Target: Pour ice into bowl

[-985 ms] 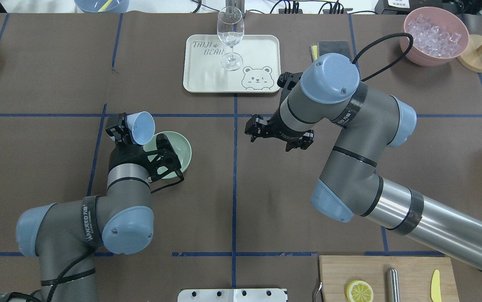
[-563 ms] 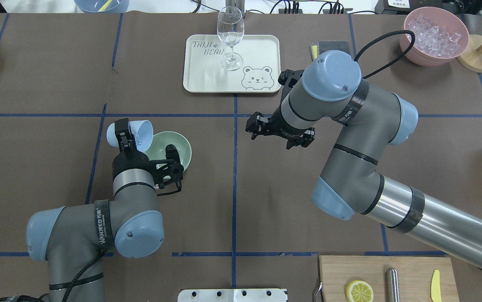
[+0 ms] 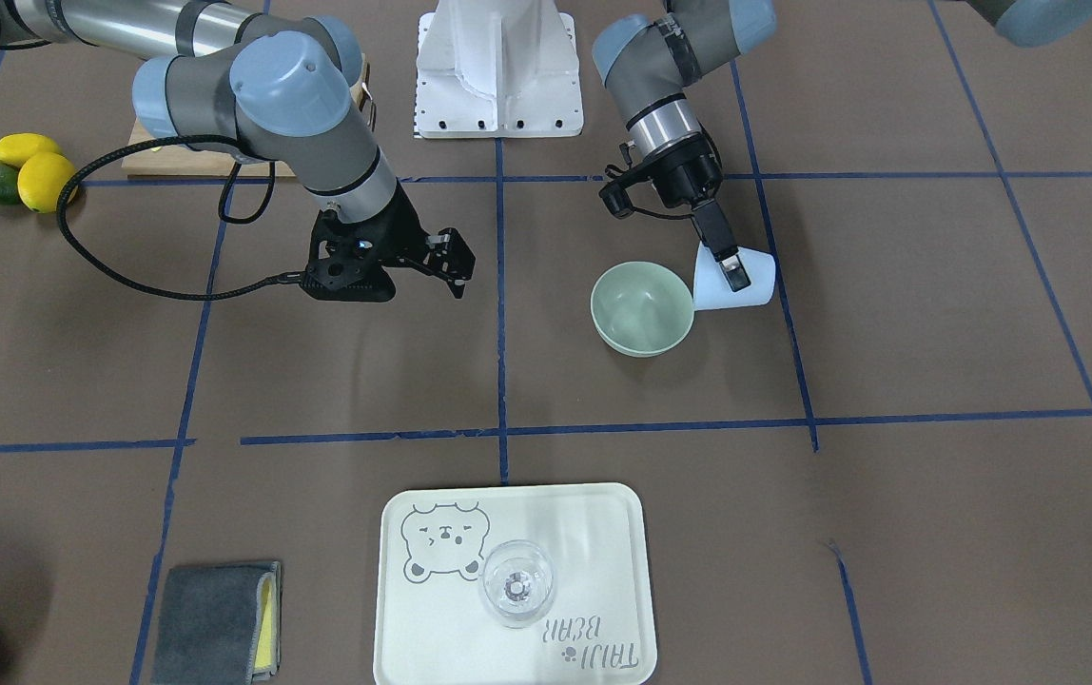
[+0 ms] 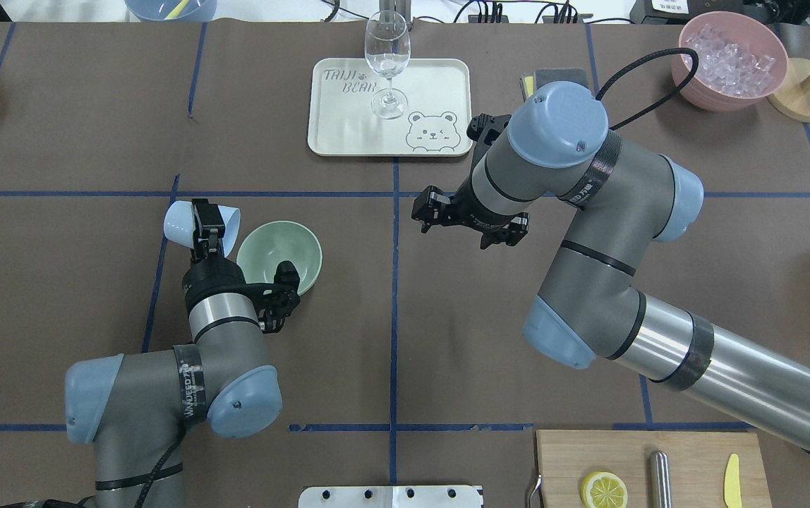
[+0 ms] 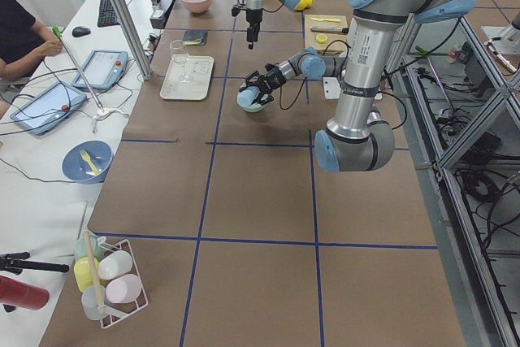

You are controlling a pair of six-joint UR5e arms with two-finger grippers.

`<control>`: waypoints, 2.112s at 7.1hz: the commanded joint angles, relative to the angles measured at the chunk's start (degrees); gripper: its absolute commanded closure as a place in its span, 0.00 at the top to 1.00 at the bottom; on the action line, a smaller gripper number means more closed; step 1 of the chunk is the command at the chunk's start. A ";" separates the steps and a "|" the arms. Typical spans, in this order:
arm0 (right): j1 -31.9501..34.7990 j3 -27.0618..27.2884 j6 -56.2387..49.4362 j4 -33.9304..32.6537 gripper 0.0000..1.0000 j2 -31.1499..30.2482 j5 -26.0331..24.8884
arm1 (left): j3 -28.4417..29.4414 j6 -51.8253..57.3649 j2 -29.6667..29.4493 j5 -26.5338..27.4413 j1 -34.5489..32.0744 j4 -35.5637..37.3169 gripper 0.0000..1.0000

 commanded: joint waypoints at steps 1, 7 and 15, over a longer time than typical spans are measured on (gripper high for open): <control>0.09 0.08 0.00 0.00 1.00 0.18 -0.09 | 1.37 1.58 -0.23 2.82 0.67 1.12 0.00; 0.36 0.16 0.00 0.00 1.00 0.18 0.00 | 2.43 6.24 -0.06 6.44 0.77 1.12 0.00; 0.80 0.16 0.00 0.00 1.00 0.27 0.35 | 2.27 -12.62 1.78 6.18 0.33 -11.78 0.00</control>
